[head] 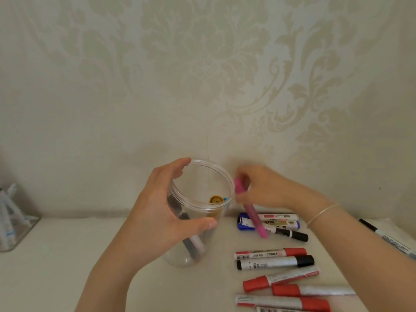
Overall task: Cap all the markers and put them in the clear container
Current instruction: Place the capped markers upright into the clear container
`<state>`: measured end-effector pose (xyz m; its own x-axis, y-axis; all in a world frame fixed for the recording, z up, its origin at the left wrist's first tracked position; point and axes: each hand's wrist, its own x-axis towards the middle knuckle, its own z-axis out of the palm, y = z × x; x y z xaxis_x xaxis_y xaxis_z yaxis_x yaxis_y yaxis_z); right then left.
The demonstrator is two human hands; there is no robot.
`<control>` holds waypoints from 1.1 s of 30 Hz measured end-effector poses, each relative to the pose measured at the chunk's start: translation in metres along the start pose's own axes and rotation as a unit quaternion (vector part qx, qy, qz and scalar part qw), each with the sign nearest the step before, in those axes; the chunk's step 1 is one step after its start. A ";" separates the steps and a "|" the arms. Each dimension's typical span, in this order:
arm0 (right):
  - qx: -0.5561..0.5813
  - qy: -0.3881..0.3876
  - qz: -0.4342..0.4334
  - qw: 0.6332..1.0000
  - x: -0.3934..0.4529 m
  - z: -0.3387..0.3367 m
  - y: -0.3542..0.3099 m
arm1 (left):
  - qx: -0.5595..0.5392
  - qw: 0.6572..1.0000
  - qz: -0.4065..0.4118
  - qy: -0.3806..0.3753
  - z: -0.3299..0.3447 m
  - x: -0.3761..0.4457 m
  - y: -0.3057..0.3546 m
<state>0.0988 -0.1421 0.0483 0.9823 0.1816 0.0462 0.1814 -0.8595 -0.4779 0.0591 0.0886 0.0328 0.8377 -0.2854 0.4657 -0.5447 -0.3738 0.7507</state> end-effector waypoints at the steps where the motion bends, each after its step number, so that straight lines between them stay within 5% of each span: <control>1: 0.030 0.058 -0.011 0.998 0.000 -0.013 -0.005 | -0.001 1.000 -0.001 0.000 0.000 0.000 0.000; 3: 0.104 0.199 -0.050 0.973 -0.002 -0.037 -0.020 | -0.006 1.000 -0.002 0.000 0.000 0.000 0.000; 6: 0.307 0.370 -0.144 0.865 -0.015 -0.065 -0.050 | -0.009 1.000 -0.004 0.000 0.002 0.000 0.000; 9: 0.420 0.357 -0.219 0.805 -0.028 -0.073 -0.074 | -0.006 1.000 -0.004 0.000 0.003 0.001 -0.001; 13: 0.334 0.188 -0.216 0.898 -0.029 -0.055 -0.085 | -0.010 1.000 -0.012 -0.001 0.002 0.001 -0.003; 16: 0.128 0.042 -0.183 0.974 -0.024 -0.040 -0.085 | -0.001 1.000 -0.014 -0.004 0.002 0.002 -0.003; 19: -0.013 -0.059 -0.155 0.986 -0.019 -0.028 -0.090 | 0.007 1.000 -0.006 -0.007 0.001 0.002 -0.002; 24: -0.053 -0.149 -0.119 0.980 -0.016 -0.026 -0.097 | 0.015 1.000 0.006 -0.013 0.002 0.001 0.001; 27: 0.017 -0.104 -0.134 0.985 -0.020 -0.031 -0.099 | 0.011 1.000 0.001 -0.014 0.002 0.000 0.001; 30: 0.172 0.071 -0.107 0.977 -0.020 -0.048 -0.089 | 0.017 1.000 0.001 -0.010 -0.001 0.000 -0.003; 32: 0.151 0.126 -0.026 0.980 -0.016 -0.058 -0.070 | 0.019 1.000 0.006 -0.021 -0.003 -0.002 -0.003; 33: 0.095 0.085 0.029 0.991 -0.013 -0.060 -0.058 | 0.024 0.999 0.015 -0.029 -0.004 -0.003 -0.004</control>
<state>0.0785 -0.1234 0.1277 0.9876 0.0370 0.1525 0.1272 -0.7577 -0.6401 0.0583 0.0946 0.0305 0.8179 -0.3470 0.4589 -0.5721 -0.4065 0.7123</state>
